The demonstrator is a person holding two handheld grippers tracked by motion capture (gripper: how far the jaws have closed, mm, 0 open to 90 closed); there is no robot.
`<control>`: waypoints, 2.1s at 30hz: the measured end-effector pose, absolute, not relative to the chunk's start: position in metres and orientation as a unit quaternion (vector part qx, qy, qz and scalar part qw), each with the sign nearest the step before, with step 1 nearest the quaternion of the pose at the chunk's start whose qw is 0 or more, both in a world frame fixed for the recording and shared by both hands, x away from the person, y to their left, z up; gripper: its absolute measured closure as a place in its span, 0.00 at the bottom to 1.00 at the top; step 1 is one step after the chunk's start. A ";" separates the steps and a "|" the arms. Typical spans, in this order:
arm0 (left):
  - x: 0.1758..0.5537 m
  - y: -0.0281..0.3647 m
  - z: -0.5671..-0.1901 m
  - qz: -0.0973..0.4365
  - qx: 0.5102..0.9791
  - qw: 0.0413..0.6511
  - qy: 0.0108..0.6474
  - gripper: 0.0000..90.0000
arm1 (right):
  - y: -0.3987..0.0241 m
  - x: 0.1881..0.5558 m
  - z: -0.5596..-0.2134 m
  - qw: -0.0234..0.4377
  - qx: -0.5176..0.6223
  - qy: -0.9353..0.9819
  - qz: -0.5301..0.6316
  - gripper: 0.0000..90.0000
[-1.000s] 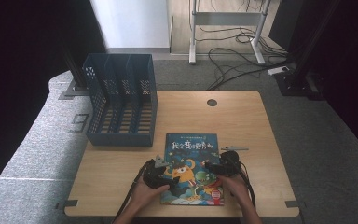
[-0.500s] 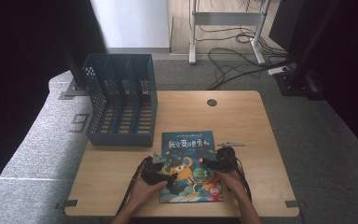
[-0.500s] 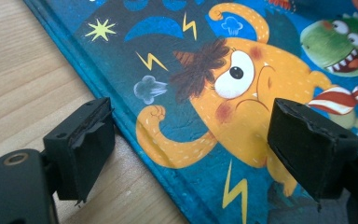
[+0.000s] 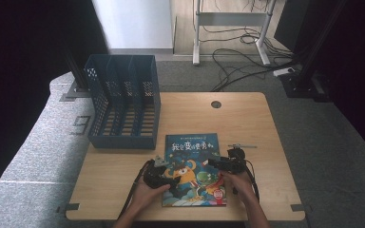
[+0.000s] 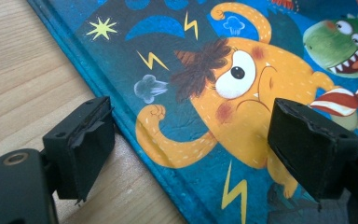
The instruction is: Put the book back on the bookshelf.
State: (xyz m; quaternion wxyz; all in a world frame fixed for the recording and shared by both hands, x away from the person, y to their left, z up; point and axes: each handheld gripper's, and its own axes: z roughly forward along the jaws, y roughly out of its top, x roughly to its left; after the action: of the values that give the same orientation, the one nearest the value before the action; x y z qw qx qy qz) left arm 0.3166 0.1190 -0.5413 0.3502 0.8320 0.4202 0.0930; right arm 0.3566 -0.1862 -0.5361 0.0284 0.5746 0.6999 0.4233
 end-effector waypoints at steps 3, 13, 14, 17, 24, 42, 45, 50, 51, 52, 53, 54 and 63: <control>0.318 0.121 -0.541 0.085 0.829 0.356 0.423 0.16 | -0.193 0.356 -0.532 0.014 0.572 0.686 0.449 0.36; 0.319 0.125 -0.541 0.073 0.825 0.363 0.426 0.16 | -0.204 0.357 -0.530 -0.026 0.568 0.661 0.489 0.39; 0.319 0.125 -0.540 0.071 0.824 0.365 0.428 0.16 | -0.205 0.357 -0.529 -0.030 0.568 0.656 0.496 0.39; 0.320 0.127 -0.540 0.064 0.821 0.369 0.430 0.16 | -0.207 0.356 -0.526 -0.037 0.564 0.647 0.511 0.40; 0.319 0.126 -0.541 0.069 0.822 0.368 0.428 0.16 | -0.207 0.357 -0.527 -0.043 0.570 0.652 0.499 0.40; 0.319 0.127 -0.541 0.072 0.823 0.365 0.429 0.16 | -0.195 0.356 -0.536 -0.014 0.572 0.698 0.430 0.39; 0.319 0.127 -0.541 0.071 0.823 0.365 0.428 0.16 | -0.192 0.356 -0.538 -0.008 0.568 0.706 0.423 0.38; 0.319 0.128 -0.541 0.070 0.824 0.366 0.428 0.17 | -0.190 0.354 -0.538 -0.003 0.565 0.715 0.411 0.37; 0.319 0.129 -0.541 0.068 0.822 0.368 0.429 0.17 | -0.189 0.352 -0.539 0.000 0.563 0.719 0.408 0.37; 0.318 0.129 -0.541 0.069 0.822 0.368 0.428 0.18 | -0.189 0.350 -0.540 0.000 0.564 0.719 0.407 0.37; 0.318 0.129 -0.541 0.069 0.822 0.368 0.428 0.18 | -0.189 0.350 -0.540 0.000 0.564 0.719 0.407 0.37; 0.318 0.129 -0.541 0.069 0.822 0.368 0.428 0.17 | -0.190 0.348 -0.539 -0.005 0.564 0.717 0.409 0.36; 0.318 0.128 -0.541 0.072 0.822 0.367 0.428 0.17 | -0.198 0.352 -0.541 -0.041 0.571 0.699 0.428 0.36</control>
State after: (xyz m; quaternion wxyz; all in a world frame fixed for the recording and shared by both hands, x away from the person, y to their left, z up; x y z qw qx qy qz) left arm 0.3182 0.1279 -0.5410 0.3672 0.8224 0.4285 0.0724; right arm 0.3520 -0.1977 -0.5410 -0.0408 0.5709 0.6993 0.4282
